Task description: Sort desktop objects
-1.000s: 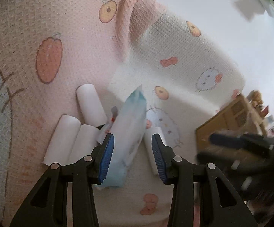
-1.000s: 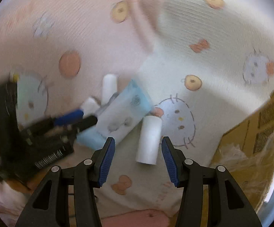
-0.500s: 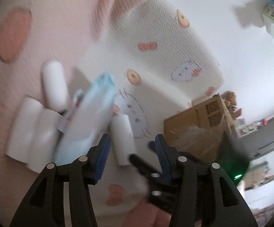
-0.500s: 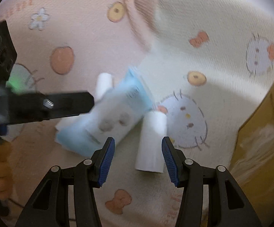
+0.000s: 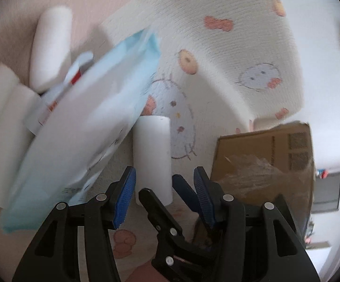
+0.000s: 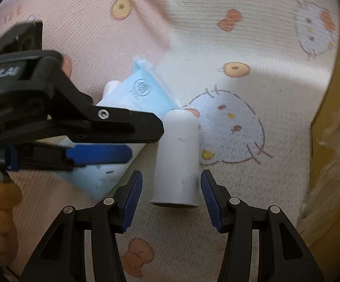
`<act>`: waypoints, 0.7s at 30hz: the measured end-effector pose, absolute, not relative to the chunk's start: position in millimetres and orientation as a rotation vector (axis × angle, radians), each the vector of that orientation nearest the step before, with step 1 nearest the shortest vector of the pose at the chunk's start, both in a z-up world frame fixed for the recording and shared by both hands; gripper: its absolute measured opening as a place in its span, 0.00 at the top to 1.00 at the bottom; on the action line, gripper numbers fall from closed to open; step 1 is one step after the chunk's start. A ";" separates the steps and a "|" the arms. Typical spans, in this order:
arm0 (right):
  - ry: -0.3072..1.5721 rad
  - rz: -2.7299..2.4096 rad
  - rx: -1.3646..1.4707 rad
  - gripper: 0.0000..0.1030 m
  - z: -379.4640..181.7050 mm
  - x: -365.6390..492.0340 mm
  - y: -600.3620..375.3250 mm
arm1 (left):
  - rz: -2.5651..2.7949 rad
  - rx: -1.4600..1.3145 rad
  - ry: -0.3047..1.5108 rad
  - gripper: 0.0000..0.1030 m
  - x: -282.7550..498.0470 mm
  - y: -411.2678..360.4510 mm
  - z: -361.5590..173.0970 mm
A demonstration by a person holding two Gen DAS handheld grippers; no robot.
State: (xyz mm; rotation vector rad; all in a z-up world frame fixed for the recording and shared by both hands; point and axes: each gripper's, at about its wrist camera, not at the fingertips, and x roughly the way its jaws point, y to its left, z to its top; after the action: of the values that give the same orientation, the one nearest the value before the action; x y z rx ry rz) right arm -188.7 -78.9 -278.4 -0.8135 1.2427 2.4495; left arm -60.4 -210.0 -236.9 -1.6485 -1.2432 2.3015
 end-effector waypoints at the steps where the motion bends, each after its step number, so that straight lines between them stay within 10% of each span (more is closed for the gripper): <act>1: 1.252 2.443 -0.798 0.53 -279.8 -187.4 -79.6 | 2.301 -1.674 -1.251 0.46 -62.5 -209.2 -240.0; 21: 1.265 2.497 -0.846 0.58 -292.2 -192.8 -82.3 | 2.238 -1.897 -1.139 0.54 -78.1 -185.0 -274.6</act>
State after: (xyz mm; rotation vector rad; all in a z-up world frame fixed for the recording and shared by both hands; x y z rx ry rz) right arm -192.8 -82.3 -292.2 -0.8456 1.2648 2.4967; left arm -78.1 -185.0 -274.6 -1.8974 -1.1395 2.2384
